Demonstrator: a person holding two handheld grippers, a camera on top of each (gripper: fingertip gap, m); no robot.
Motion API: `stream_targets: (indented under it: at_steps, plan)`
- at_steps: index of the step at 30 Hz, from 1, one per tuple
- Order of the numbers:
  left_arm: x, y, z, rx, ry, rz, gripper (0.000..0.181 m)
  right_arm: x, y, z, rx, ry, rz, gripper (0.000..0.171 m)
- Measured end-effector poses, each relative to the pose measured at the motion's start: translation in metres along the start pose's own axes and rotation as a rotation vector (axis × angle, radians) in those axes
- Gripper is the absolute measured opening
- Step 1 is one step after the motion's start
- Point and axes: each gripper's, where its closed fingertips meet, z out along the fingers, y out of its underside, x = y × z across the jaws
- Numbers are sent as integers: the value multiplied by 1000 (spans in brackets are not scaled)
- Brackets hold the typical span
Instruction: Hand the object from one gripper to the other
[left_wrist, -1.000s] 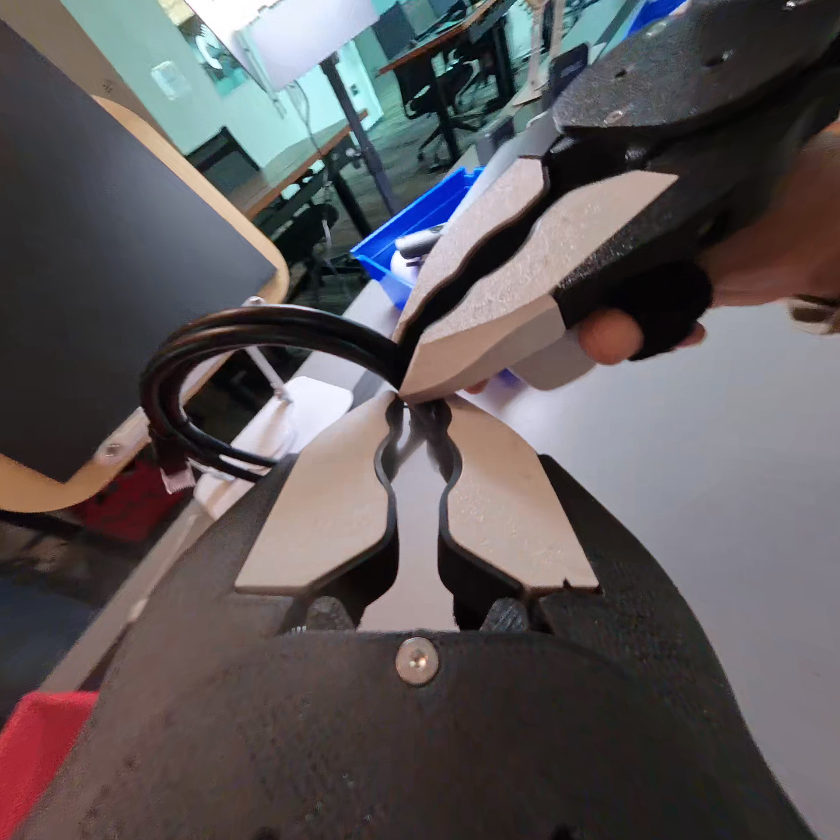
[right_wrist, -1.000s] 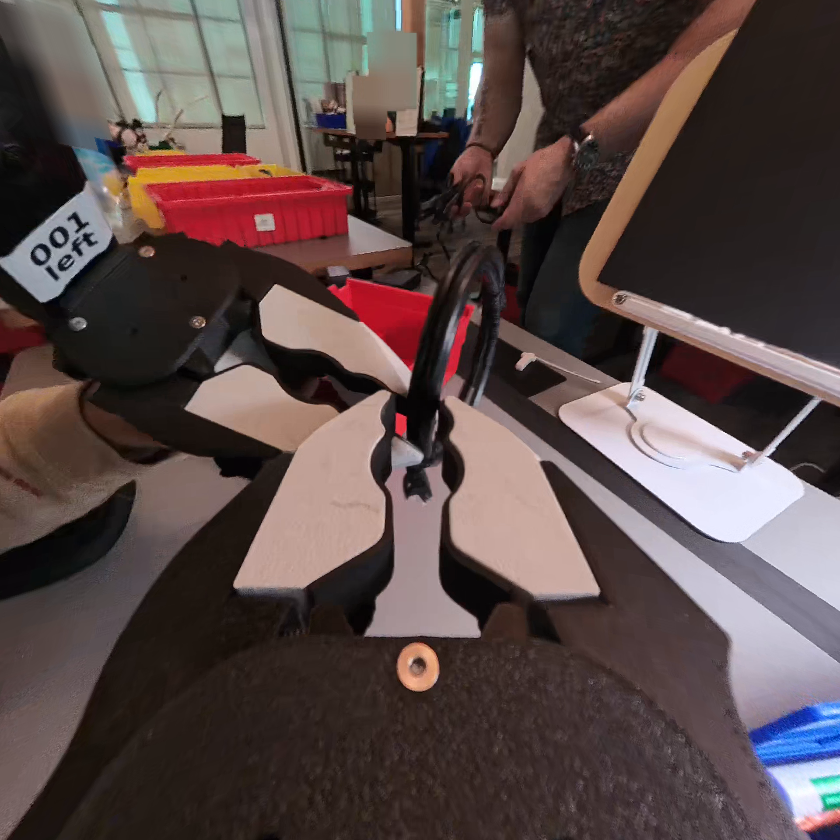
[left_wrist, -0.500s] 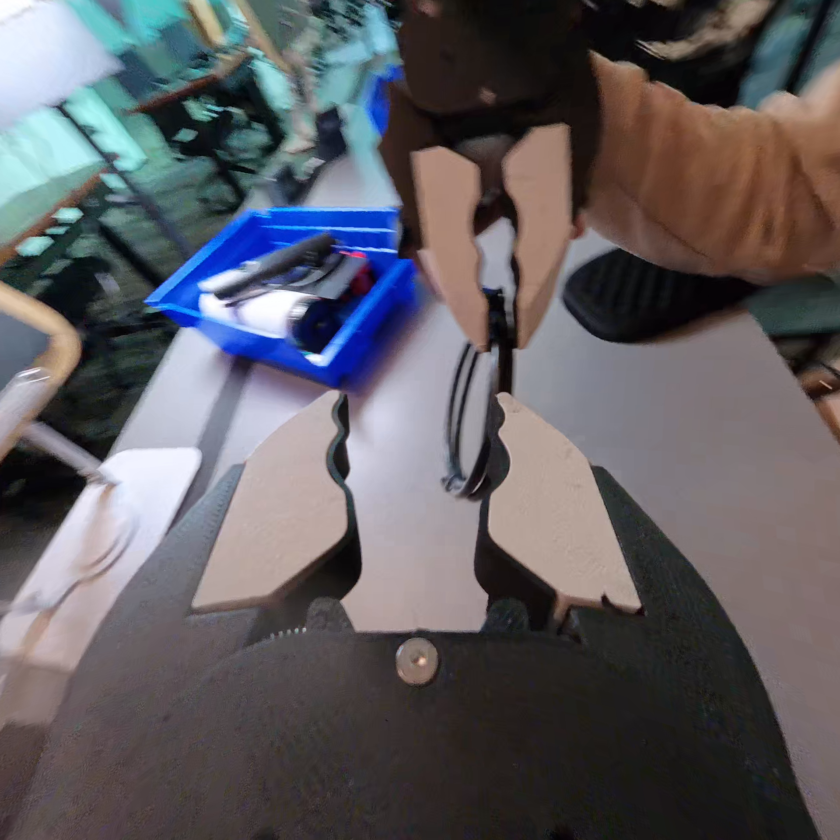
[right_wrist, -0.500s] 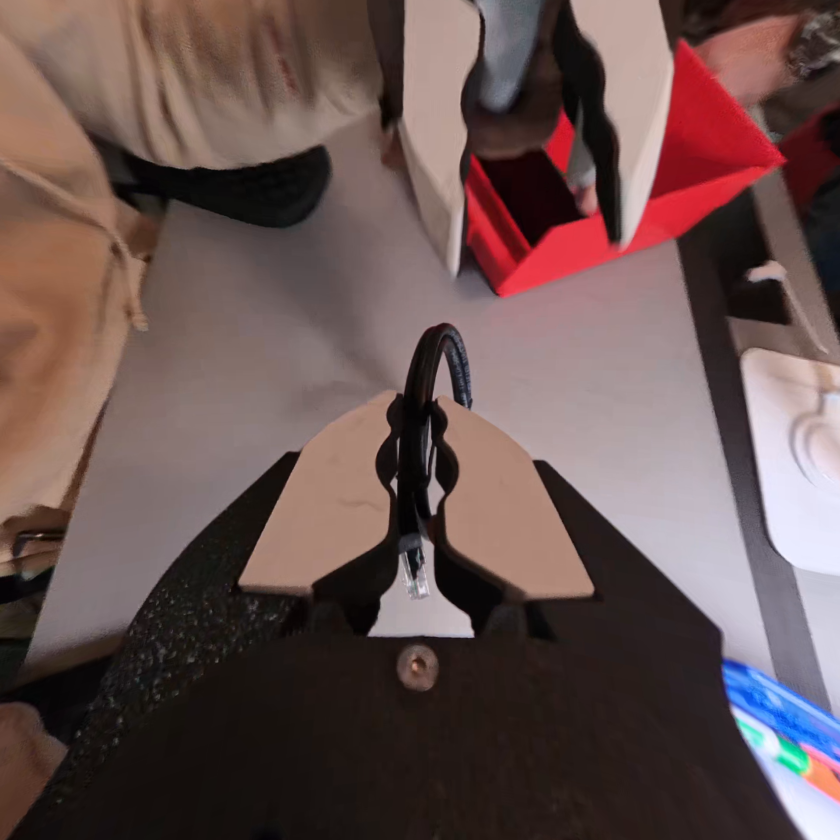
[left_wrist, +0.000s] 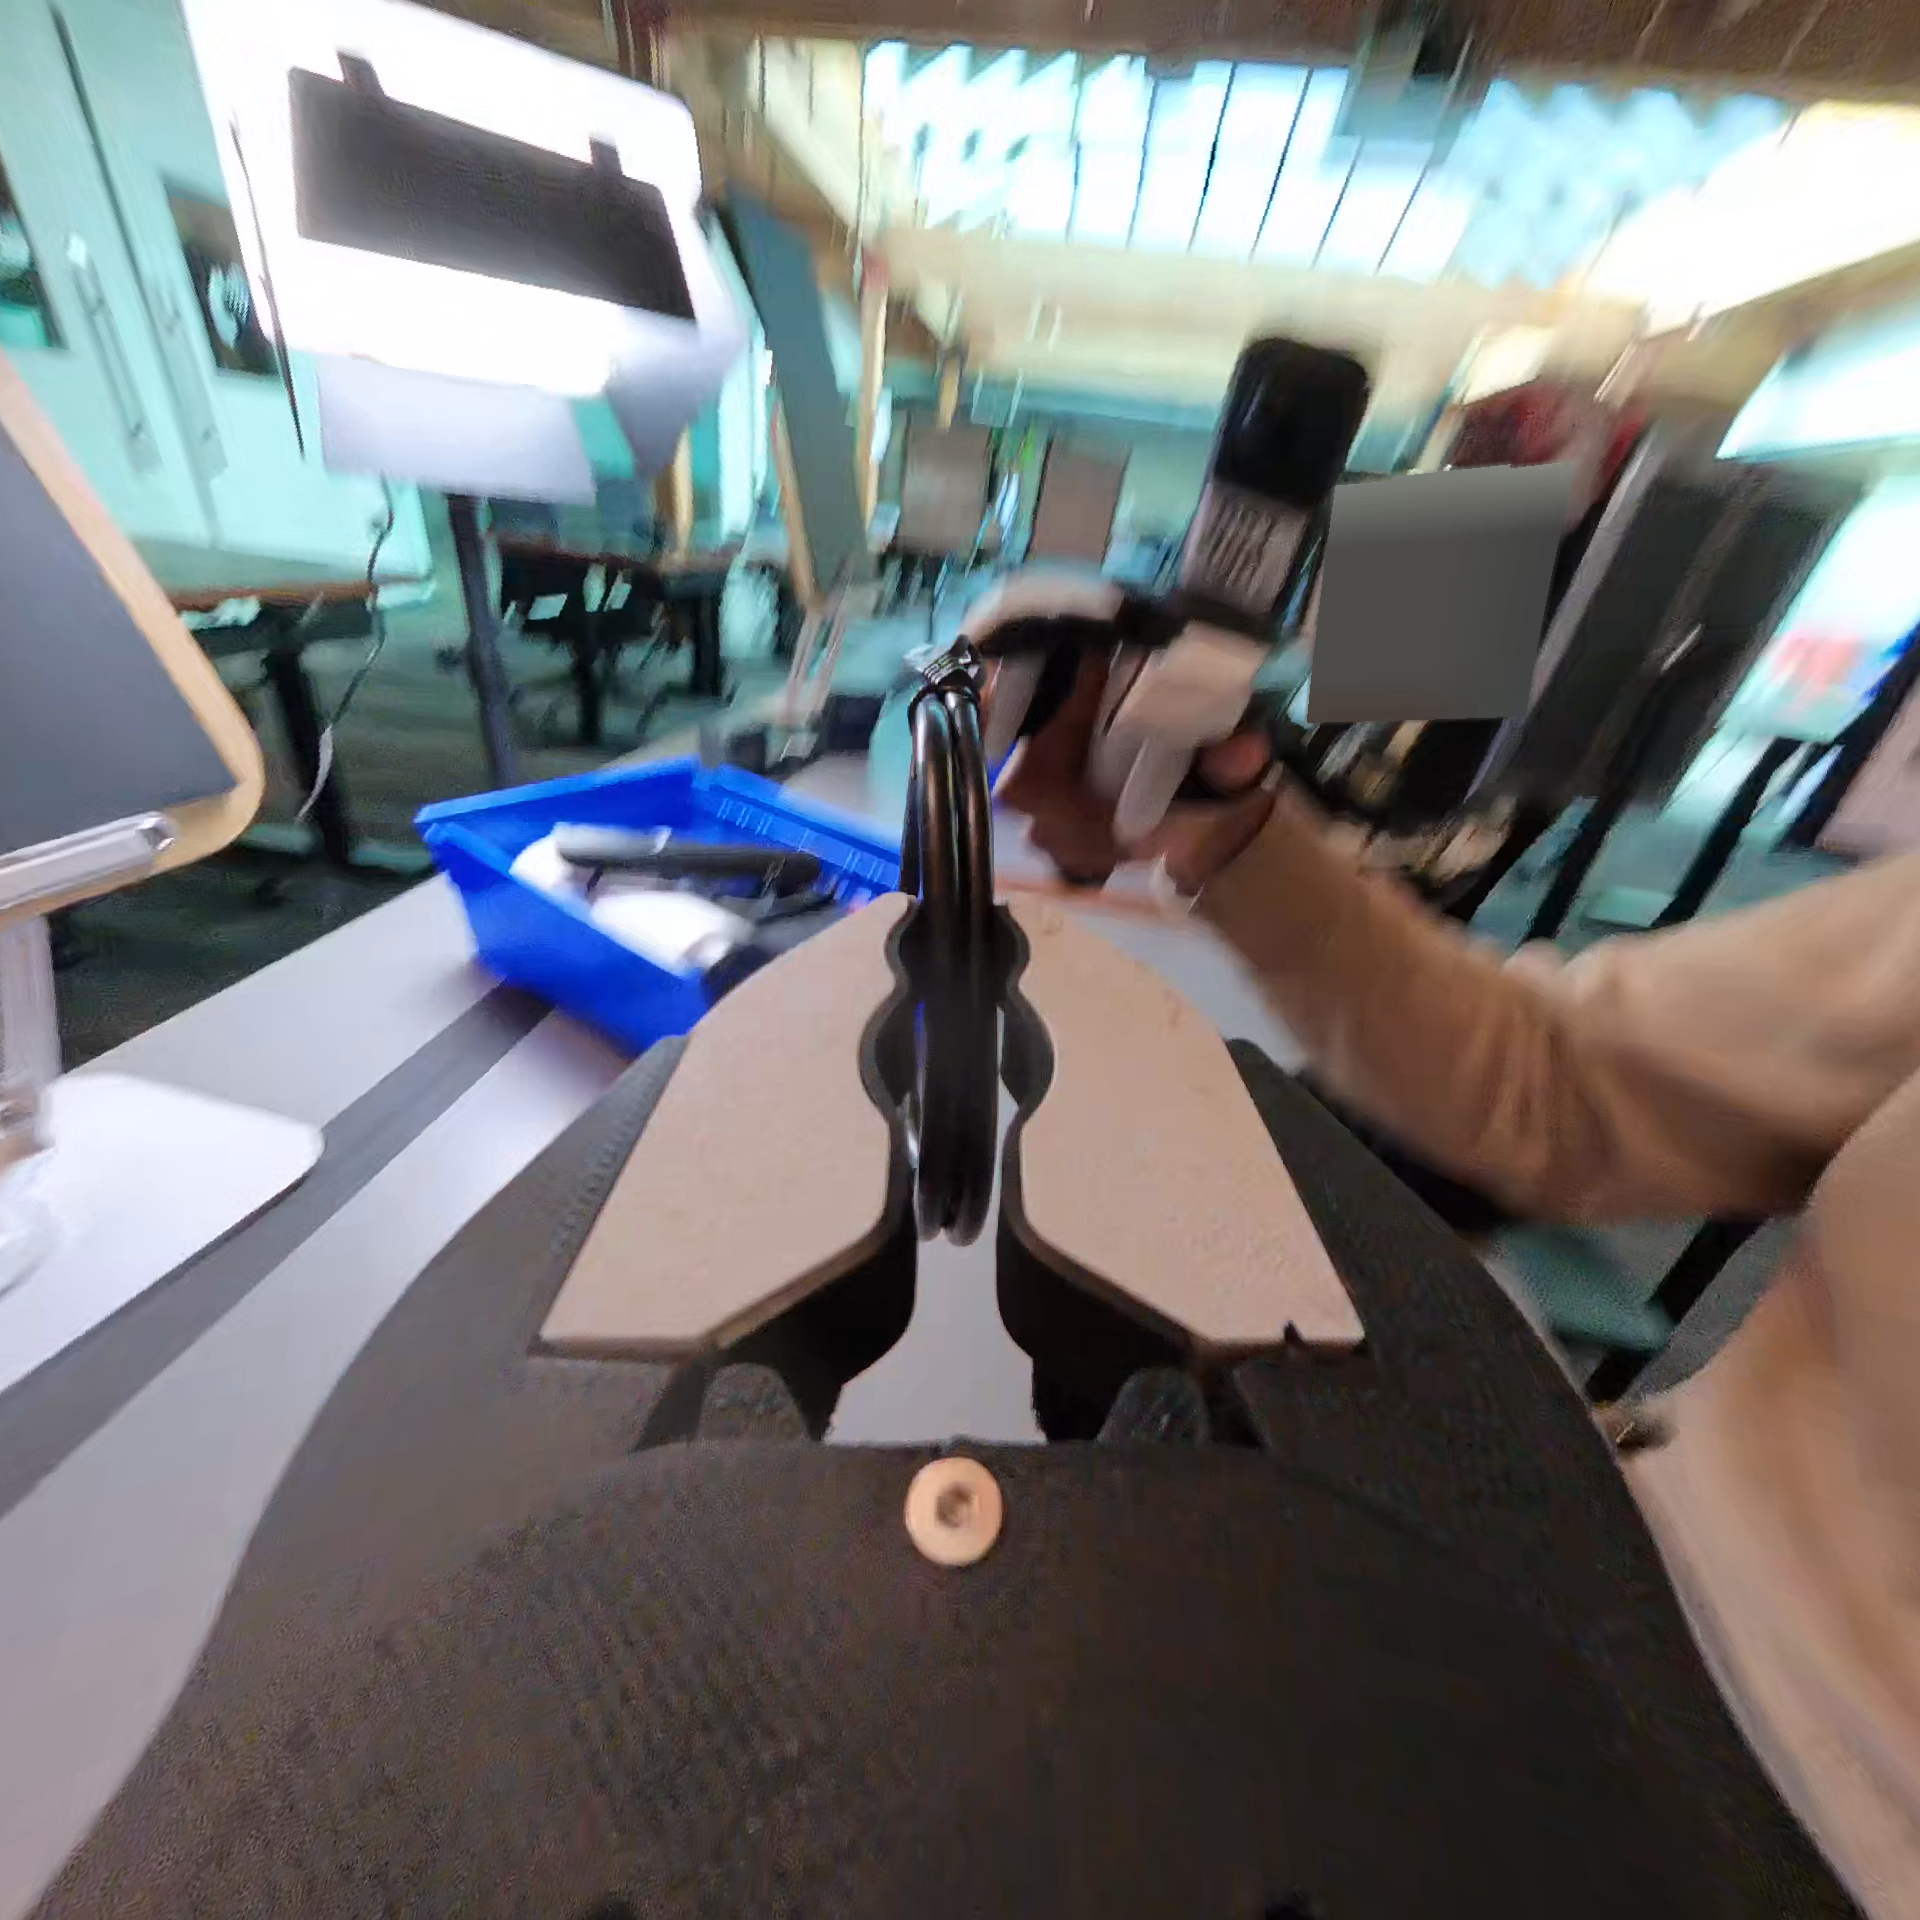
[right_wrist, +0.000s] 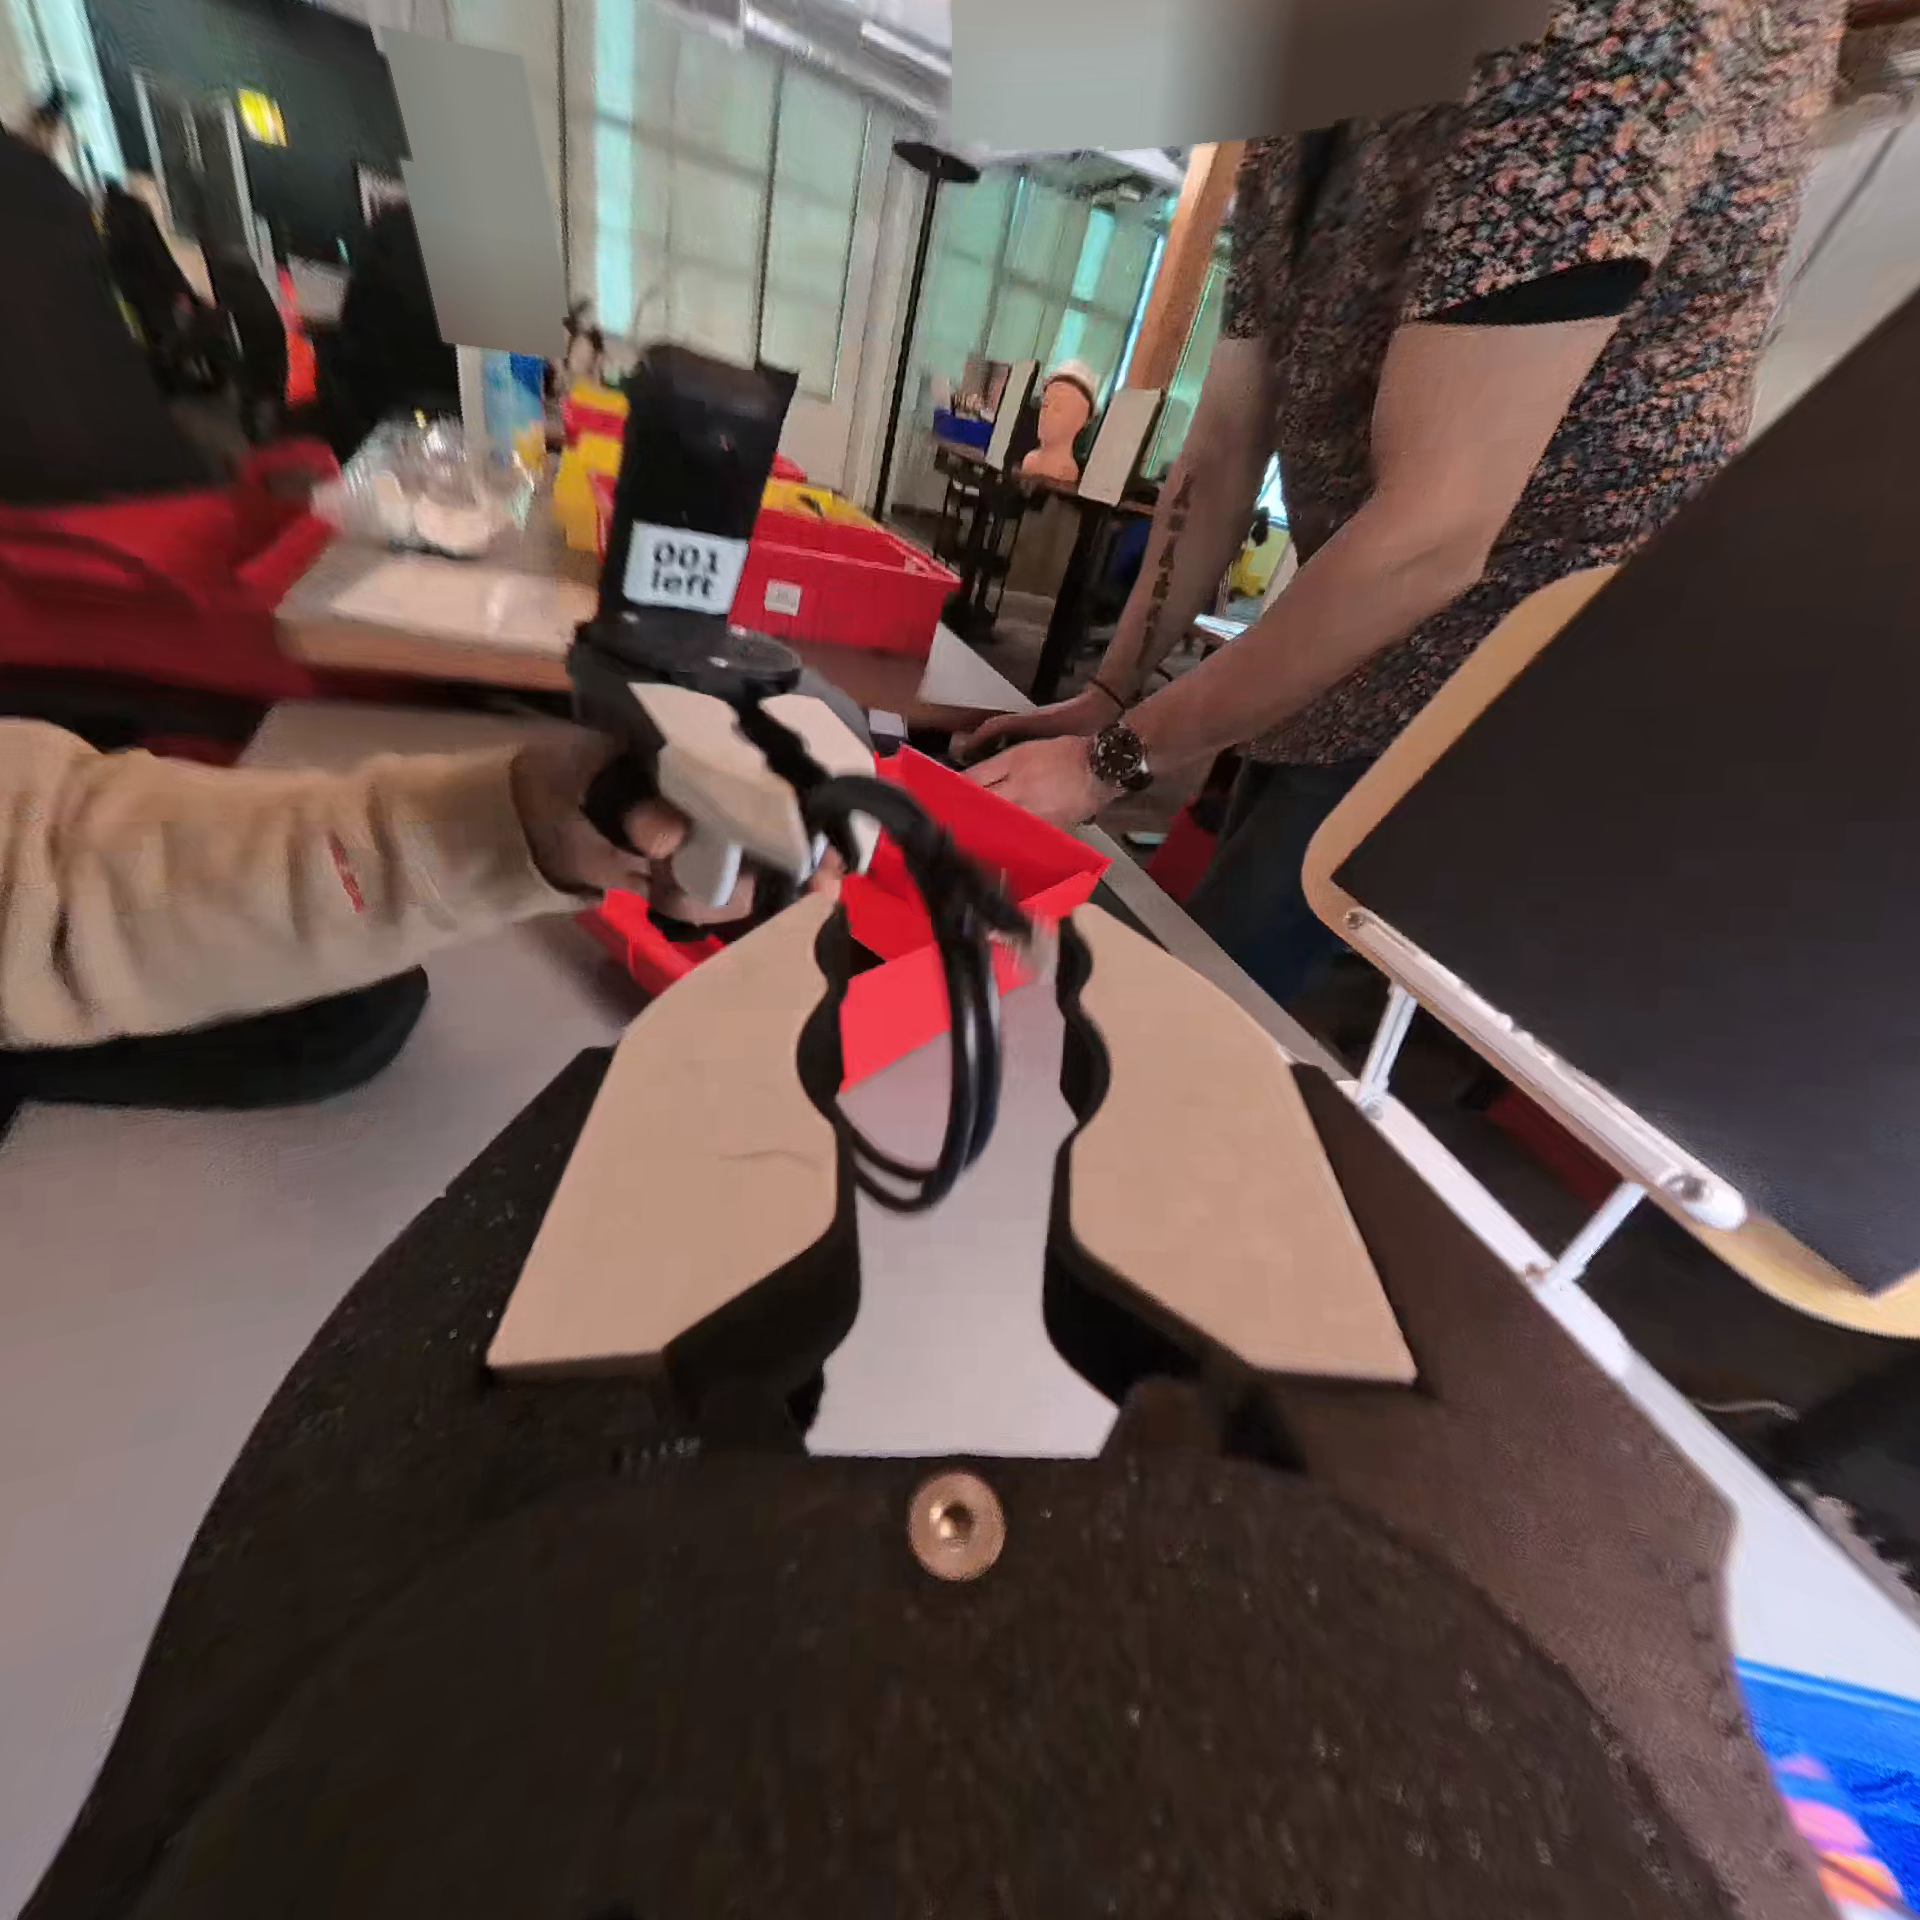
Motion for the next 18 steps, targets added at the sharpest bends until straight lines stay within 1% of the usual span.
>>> stream_targets:
  at_steps: [2, 3, 5, 7, 8, 9, 10, 11, 13, 15, 18]
  plan:
    - [-1, -19, -12, 171, 71, -88, 11, 11, 10, 1, 2, 27, 42, 47]
    - [1, -23, -14, 207, 103, -116, 11, 15, 20, 6, -19, 43, 37, 51]
    - [6, -20, -9, 197, 138, -138, 12, 7, 34, 24, -30, 8, 68, 56]
    - [11, -11, 0, 163, 144, -113, 12, -8, 34, 43, 7, -40, 108, 53]
    - [12, -8, 4, 151, 143, -108, 12, -15, 34, 49, 8, -55, 103, 46]
    - [13, -6, 5, 147, 146, -108, 12, -19, 36, 53, -10, -56, 77, 26]
    - [13, -6, 6, 147, 149, -112, 12, -17, 39, 55, -38, -13, 40, 7]
    - [12, -5, 6, 137, 144, -108, 12, -13, 39, 54, -51, 25, 10, 4]
    - [10, 4, 8, 68, 115, -74, 12, -10, 41, 51, -101, 43, -5, 2]
    - [3, 19, 11, -72, 35, -28, 14, -1, 48, 46, -194, 108, -80, 0]
    - [-8, 37, 11, -260, -125, 159, 23, 4, 72, 39, -417, 162, -223, 0]
